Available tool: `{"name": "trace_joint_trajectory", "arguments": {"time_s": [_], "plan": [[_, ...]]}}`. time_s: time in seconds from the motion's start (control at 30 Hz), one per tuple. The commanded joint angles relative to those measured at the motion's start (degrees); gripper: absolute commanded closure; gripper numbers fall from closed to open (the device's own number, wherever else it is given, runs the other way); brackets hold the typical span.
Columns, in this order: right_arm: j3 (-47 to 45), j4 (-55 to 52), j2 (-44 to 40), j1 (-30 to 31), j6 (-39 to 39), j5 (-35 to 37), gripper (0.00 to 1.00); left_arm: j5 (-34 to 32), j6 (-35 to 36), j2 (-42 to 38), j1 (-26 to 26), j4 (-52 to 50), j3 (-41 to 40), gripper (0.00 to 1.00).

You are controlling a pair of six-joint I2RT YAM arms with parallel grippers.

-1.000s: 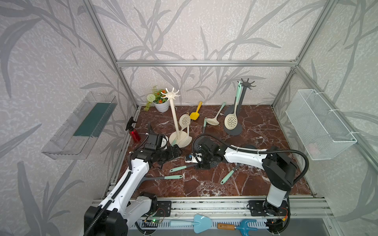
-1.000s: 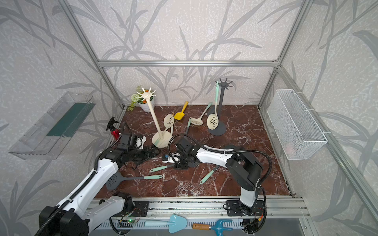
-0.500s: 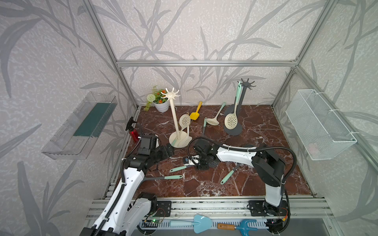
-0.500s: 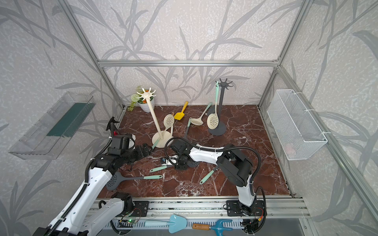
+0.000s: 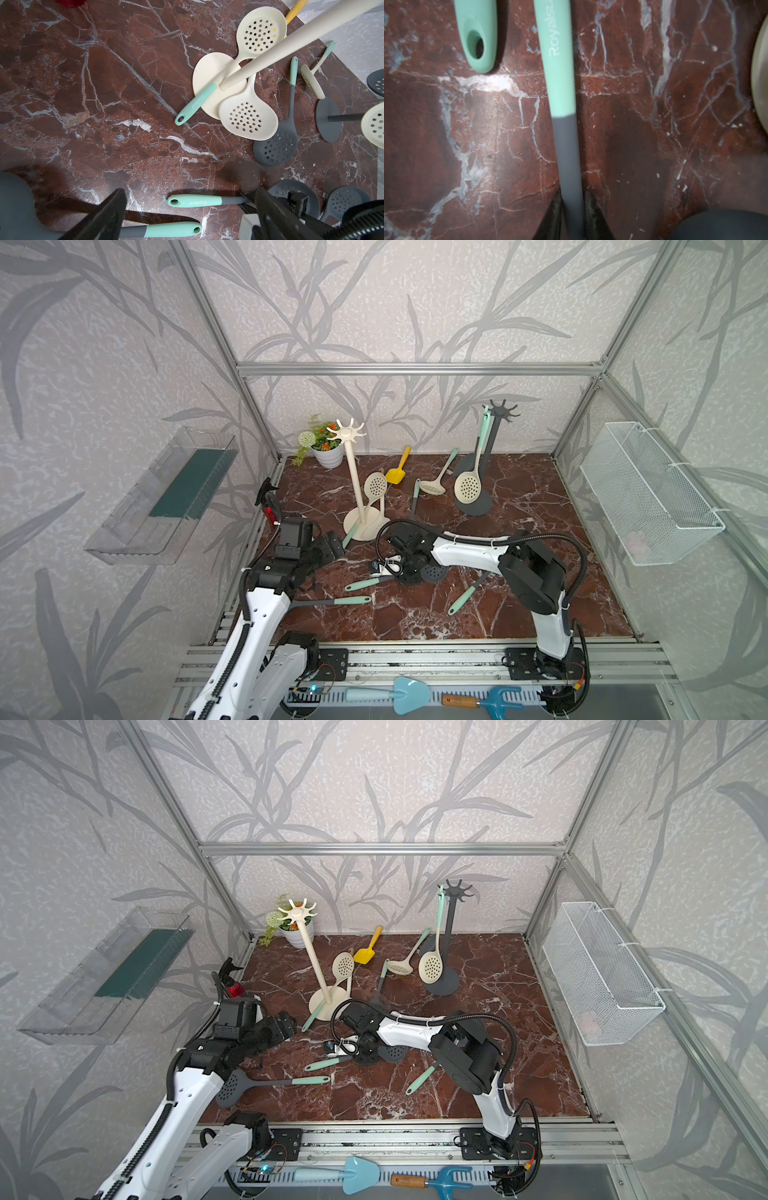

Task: Hang the skimmer on the kitchen utensil rack
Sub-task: Pick up the skimmer from the center of the board.

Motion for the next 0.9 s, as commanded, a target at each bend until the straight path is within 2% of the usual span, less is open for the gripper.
{"name": "trace_joint_trajectory", "arguments": {"time_s": [0.0,0.07,0.33,0.53,0.6,0.87], "plan": [[0.4,-3.1,0.6,0.5,-0.3,0.9,0.87,-1.6,-1.0,-0.5,0.4,-0.8,0.1,0.05],[0.0,-2.8,0.0,0.5,-0.1,1.0,0.93,-1.2,-0.9,-0.2,0.6,-0.8,0.1,0.06],[-6.3,3.6,-6.9,0.5,2.6,2.4,0.98,-0.3,-0.4,-2.3,0.5,0.5,0.1,0.09],[-12.6,10.5,-14.6,0.3,6.7,3.3,1.00,5.7,0.7,-7.4,0.4,4.2,-1.6,0.09],[-15.4,14.7,-17.4,0.4,9.3,6.1,1.00,7.8,0.6,-8.9,0.5,5.4,-2.0,0.09],[-22.1,23.1,-25.8,-0.4,21.0,11.1,1.00,18.7,-4.9,-12.6,0.4,13.3,-5.5,0.12]]}}
